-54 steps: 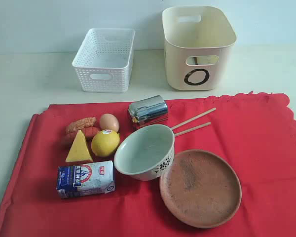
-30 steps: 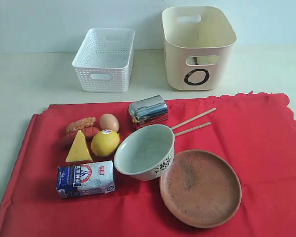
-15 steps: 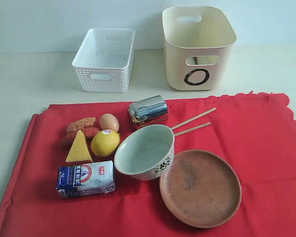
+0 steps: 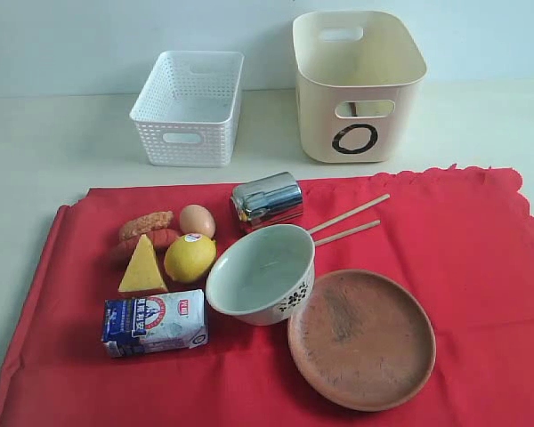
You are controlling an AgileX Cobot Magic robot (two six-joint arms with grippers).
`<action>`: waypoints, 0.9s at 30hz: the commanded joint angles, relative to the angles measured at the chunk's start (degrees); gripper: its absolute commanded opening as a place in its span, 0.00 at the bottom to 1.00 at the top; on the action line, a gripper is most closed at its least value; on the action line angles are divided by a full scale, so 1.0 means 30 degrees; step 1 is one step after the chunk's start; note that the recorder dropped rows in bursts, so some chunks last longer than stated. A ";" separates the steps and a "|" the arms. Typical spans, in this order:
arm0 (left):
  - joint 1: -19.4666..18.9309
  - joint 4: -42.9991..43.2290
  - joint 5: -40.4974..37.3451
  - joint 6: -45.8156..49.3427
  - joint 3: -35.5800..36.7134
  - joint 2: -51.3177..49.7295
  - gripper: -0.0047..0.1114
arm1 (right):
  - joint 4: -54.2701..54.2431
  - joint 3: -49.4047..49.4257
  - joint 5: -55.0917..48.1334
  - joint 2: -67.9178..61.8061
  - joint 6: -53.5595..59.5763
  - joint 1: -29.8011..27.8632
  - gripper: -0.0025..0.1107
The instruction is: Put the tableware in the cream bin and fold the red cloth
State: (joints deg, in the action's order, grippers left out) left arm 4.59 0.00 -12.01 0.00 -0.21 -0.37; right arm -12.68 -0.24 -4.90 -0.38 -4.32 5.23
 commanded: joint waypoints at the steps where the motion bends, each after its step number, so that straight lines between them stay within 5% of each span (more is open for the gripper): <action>1: 0.0000 0.0000 0.0043 0.0000 0.0070 0.0125 0.04 | -0.0206 0.0079 0.0396 0.0126 -0.0095 -0.0129 0.02; 12: 0.0000 0.0000 0.0043 0.0000 0.0070 0.0125 0.04 | -0.0206 0.0079 0.0105 -0.0920 -0.0095 -0.0129 0.02; 27: 0.0000 0.0000 0.0043 0.0000 0.0070 0.0125 0.04 | -0.1012 -0.1009 0.0900 -1.1193 -0.0059 0.1022 0.02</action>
State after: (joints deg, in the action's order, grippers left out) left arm 4.59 0.00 -12.01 0.00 -0.21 -0.37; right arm -15.26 -1.79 -3.89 -27.91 -4.69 6.39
